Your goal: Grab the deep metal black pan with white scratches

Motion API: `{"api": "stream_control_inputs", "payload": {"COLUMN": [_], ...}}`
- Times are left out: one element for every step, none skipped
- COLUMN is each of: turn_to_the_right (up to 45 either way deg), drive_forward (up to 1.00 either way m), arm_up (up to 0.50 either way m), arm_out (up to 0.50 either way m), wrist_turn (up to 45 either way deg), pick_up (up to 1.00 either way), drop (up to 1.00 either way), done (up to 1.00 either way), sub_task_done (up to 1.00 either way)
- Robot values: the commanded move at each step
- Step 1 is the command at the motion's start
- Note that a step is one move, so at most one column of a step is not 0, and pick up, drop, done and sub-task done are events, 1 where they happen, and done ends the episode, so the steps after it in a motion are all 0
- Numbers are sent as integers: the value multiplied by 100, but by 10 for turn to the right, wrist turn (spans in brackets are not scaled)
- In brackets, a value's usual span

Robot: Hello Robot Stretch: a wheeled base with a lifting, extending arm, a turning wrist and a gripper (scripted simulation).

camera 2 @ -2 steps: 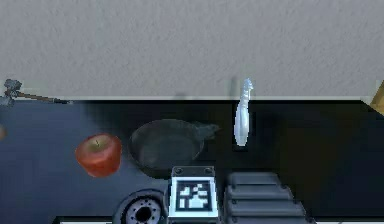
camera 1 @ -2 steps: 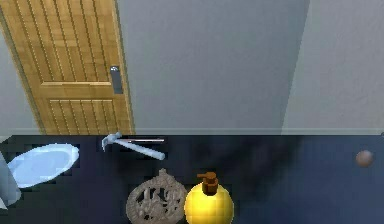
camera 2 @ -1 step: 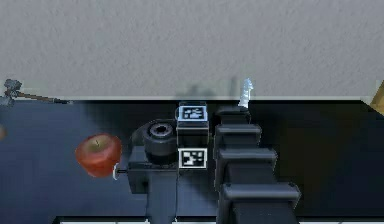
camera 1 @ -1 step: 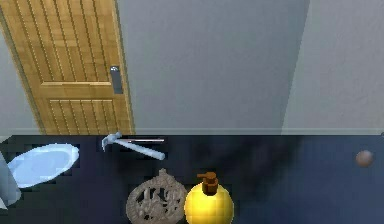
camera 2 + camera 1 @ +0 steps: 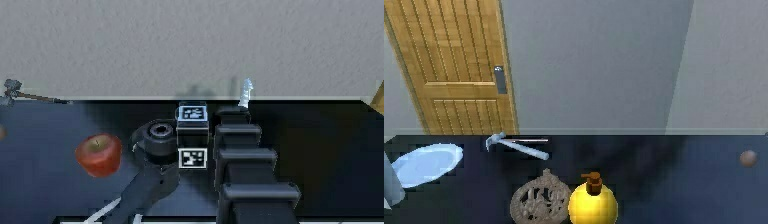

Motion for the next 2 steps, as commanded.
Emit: {"api": "stream_control_inputs", "payload": {"turn_to_the_right": [0, 0], "drive_forward": [0, 0], "arm_up": [0, 0], "arm_out": [0, 0], "wrist_turn": [450, 450], "pick_up": [0, 0], "drop": [0, 0], "done": [0, 0], "sub_task_done": [0, 0]}}
